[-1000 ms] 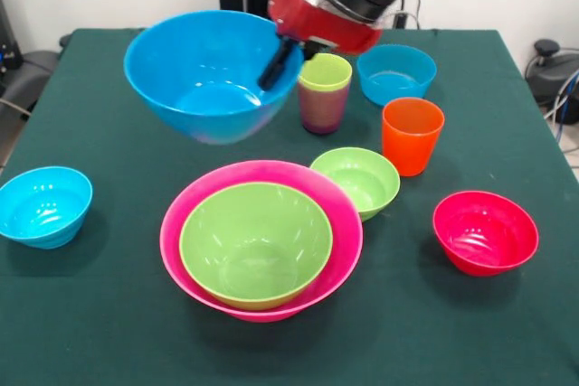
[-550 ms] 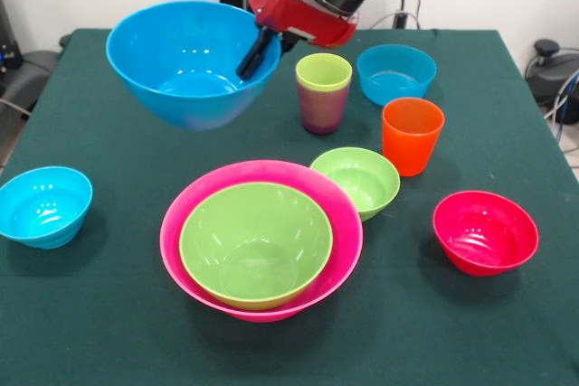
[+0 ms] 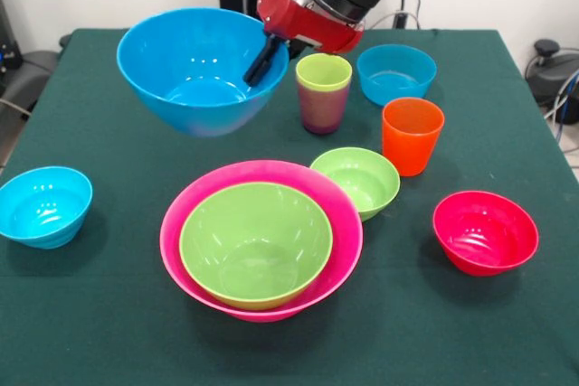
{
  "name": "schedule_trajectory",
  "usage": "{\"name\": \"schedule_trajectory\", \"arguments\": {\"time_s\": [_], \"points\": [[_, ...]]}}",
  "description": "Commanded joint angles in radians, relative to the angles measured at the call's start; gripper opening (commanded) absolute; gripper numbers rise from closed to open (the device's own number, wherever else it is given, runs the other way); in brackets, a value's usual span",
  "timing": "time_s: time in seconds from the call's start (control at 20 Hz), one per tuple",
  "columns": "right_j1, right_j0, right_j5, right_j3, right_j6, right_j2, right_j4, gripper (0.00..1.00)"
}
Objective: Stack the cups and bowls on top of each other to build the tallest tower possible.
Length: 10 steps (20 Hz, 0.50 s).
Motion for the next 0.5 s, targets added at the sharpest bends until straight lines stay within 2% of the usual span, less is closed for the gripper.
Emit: {"name": "schedule_trajectory", "arguments": {"time_s": [0.05,0.5], "points": [[0.08,-0.013,-0.072,-0.05,0.147,0.128,0.005,0.0],[0.148,-0.022,-0.125,-0.092,0.163,0.152,0.02,0.0]]}}
